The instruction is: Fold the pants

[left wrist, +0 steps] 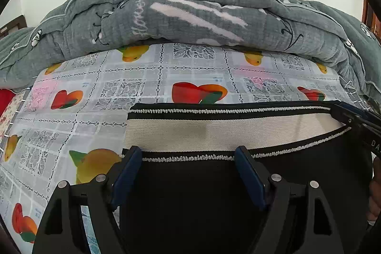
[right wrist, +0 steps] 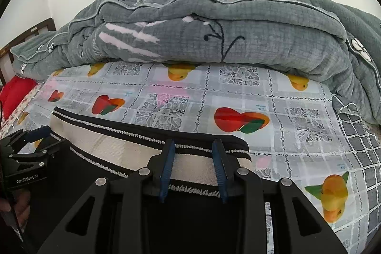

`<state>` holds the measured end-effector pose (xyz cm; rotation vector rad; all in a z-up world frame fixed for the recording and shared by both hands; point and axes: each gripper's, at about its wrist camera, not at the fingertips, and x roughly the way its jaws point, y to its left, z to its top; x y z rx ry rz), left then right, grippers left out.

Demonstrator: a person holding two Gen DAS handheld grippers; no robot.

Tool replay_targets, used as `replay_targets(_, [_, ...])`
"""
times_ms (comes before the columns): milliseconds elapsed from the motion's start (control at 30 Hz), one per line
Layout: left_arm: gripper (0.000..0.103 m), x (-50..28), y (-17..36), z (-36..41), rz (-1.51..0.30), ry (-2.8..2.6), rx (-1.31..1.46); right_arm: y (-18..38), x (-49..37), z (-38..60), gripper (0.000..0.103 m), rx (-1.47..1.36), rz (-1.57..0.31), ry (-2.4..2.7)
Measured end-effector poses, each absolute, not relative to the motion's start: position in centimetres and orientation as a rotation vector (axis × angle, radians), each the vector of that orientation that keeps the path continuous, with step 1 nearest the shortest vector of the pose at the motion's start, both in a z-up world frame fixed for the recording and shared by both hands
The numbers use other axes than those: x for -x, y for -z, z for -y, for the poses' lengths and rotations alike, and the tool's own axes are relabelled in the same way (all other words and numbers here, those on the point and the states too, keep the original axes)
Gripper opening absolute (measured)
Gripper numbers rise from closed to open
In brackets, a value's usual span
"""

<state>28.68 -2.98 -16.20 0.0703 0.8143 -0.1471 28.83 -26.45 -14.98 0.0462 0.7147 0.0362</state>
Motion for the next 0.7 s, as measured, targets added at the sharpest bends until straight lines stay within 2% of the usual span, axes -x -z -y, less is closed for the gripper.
replay_targets(333, [0.080,-28.8,16.2,3.0,-0.816,0.140,-0.069,15.0,-29.0,26.4,0.038,-0.051,-0.716,-0.059])
replay_targets(400, [0.080,-29.0,16.2,2.9,-0.816,0.121,-0.062,15.0,-29.7,26.4,0.044,-0.059,-0.724,-0.097])
replay_targets(700, [0.081,-29.4,16.3,2.6,-0.827,0.126,-0.041,15.1,-30.2,26.8,0.045,-0.098,-0.719,-0.129])
